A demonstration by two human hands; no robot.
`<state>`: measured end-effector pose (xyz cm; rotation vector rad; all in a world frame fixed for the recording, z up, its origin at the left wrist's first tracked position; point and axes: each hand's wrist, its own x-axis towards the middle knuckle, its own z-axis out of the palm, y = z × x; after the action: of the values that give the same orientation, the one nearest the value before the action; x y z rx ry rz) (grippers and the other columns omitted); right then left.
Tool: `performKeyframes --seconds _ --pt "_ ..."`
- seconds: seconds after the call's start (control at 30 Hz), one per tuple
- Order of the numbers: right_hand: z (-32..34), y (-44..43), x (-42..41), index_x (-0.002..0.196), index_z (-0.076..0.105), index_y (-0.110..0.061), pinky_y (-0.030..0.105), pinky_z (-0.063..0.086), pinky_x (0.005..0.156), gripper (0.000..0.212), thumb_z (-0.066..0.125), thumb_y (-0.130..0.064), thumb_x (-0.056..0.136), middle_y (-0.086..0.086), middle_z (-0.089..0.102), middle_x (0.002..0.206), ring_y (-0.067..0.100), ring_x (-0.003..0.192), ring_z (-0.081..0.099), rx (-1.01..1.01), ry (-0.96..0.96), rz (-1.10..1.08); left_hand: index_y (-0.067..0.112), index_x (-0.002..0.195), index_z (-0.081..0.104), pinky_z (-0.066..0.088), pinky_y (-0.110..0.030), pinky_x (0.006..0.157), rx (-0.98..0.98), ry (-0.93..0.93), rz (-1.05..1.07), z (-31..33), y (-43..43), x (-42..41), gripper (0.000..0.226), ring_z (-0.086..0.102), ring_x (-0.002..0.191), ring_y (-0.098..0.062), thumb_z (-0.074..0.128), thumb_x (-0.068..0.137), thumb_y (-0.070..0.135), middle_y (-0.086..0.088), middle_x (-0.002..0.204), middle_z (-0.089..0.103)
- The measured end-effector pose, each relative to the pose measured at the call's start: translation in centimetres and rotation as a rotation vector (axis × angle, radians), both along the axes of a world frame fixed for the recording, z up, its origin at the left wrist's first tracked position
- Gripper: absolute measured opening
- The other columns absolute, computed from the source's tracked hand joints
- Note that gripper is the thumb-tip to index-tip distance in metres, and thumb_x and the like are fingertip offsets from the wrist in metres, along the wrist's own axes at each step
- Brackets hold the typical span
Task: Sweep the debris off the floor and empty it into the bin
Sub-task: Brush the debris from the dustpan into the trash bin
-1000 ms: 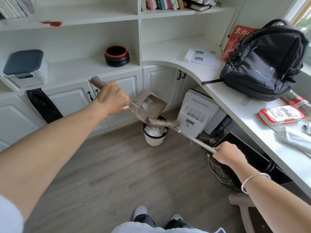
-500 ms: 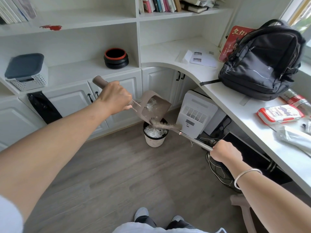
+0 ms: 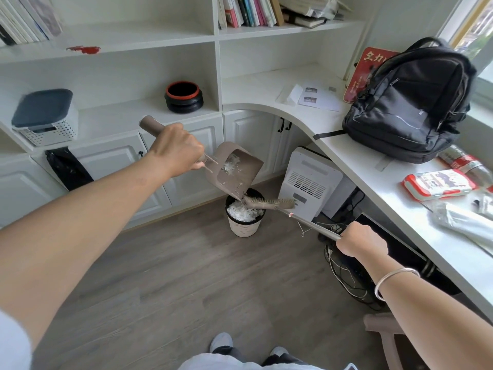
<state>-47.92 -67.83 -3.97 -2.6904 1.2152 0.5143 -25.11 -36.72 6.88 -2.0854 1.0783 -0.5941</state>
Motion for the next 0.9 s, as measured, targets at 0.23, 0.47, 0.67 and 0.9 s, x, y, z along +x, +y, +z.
performKeyframes --seconds 0.23,0.47,0.67,0.9 --pt "-0.4 -1.6 -0.5 0.083 0.060 -0.008 0.025 0.048 0.052 0.012 0.055 -0.017 0.077 0.008 0.063 0.071 0.023 0.051 0.058 0.213 -0.097 -0.159 0.023 0.083 0.065 0.034 -0.025 0.071 -0.039 0.030 0.105 0.1 0.0 -1.2 0.040 0.064 0.075 -0.014 0.044 0.096 0.055 0.006 0.083 0.071" --pt "0.7 -2.9 0.3 0.080 0.062 -0.002 0.013 0.038 0.037 0.014 0.055 -0.014 0.080 0.010 0.056 0.056 0.016 0.027 0.044 0.337 -0.095 -0.173 0.017 0.088 0.069 0.038 -0.028 0.060 -0.262 0.159 0.393 0.3 0.6 -2.3 0.048 0.064 0.079 -0.025 0.050 0.090 0.061 -0.002 0.082 0.069" --pt "0.6 -1.8 2.1 0.091 0.061 -0.001 0.019 0.041 0.040 0.017 0.055 -0.010 0.078 0.013 0.060 0.072 0.022 0.046 0.052 0.448 -0.103 -0.111 0.012 0.079 0.067 0.038 -0.030 0.060 -0.553 0.300 0.601 0.6 1.6 -4.1 0.048 0.057 0.072 -0.028 0.057 0.087 0.058 -0.007 0.077 0.062" --pt "1.7 0.5 4.9 0.083 0.051 -0.004 0.018 0.038 0.037 0.004 0.054 -0.006 0.082 0.015 0.054 0.073 0.023 0.048 0.051 0.470 -0.027 0.038 0.014 0.081 0.068 0.038 -0.030 0.063 -0.749 0.340 0.809 0.4 3.5 -6.3 0.050 0.062 0.082 -0.032 0.060 0.081 0.064 -0.007 0.081 0.064"
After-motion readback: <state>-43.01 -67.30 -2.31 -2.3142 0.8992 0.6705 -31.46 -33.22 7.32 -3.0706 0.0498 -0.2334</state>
